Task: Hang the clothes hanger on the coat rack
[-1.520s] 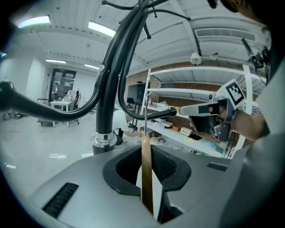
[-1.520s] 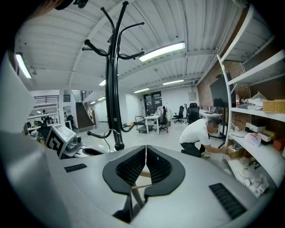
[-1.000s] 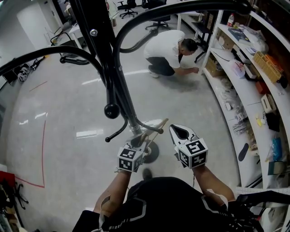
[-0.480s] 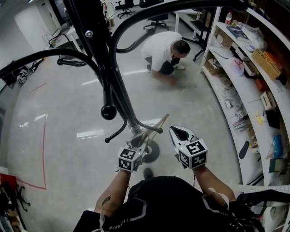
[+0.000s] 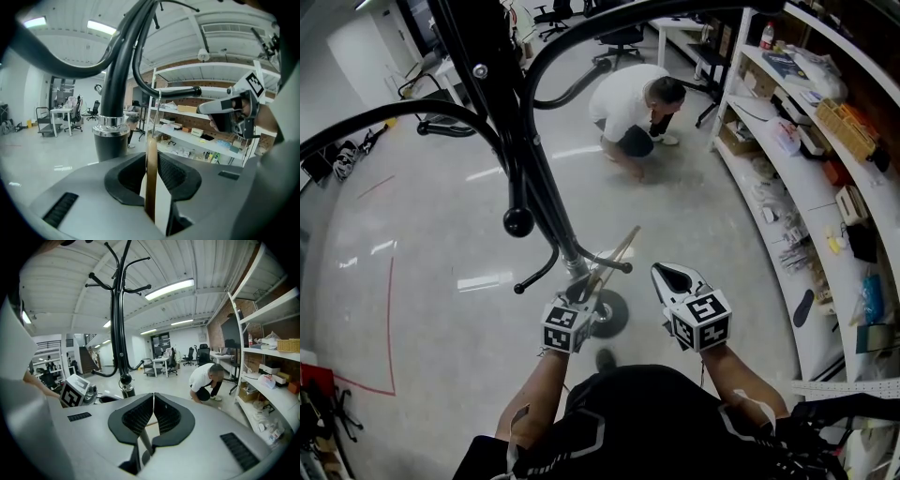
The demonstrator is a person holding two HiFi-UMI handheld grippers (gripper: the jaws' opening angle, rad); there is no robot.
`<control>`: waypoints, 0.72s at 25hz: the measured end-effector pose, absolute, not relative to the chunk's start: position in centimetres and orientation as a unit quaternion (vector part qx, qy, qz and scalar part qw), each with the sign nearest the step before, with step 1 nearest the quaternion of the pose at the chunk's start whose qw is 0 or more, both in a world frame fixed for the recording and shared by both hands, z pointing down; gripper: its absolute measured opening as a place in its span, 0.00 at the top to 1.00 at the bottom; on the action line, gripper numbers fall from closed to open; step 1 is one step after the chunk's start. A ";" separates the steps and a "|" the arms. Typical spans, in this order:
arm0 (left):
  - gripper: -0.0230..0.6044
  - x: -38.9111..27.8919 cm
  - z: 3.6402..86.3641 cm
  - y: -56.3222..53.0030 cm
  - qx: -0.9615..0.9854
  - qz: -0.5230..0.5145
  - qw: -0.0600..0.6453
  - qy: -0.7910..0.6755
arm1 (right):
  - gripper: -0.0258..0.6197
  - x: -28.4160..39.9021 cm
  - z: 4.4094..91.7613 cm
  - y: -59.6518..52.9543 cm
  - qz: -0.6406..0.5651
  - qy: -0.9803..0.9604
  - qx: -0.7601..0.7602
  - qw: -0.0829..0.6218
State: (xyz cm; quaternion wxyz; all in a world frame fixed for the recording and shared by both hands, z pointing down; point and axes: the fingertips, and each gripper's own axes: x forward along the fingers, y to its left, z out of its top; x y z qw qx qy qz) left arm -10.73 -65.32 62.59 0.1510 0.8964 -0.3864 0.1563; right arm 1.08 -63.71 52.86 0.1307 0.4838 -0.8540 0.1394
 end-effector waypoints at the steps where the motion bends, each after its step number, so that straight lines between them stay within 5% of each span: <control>1: 0.88 -10.8 62.7 -65.3 0.895 0.159 0.150 -0.389 | 0.95 1.1 52.8 -63.6 0.141 -0.854 0.484 0.131; 9: 0.87 -10.9 62.7 -65.4 0.895 0.157 0.149 -0.389 | 0.95 1.6 52.2 -63.1 0.138 -0.854 0.485 0.129; 18: 0.75 -11.9 61.8 -64.6 0.895 0.157 0.135 -0.395 | 0.95 2.4 51.2 -62.4 0.126 -0.856 0.487 0.120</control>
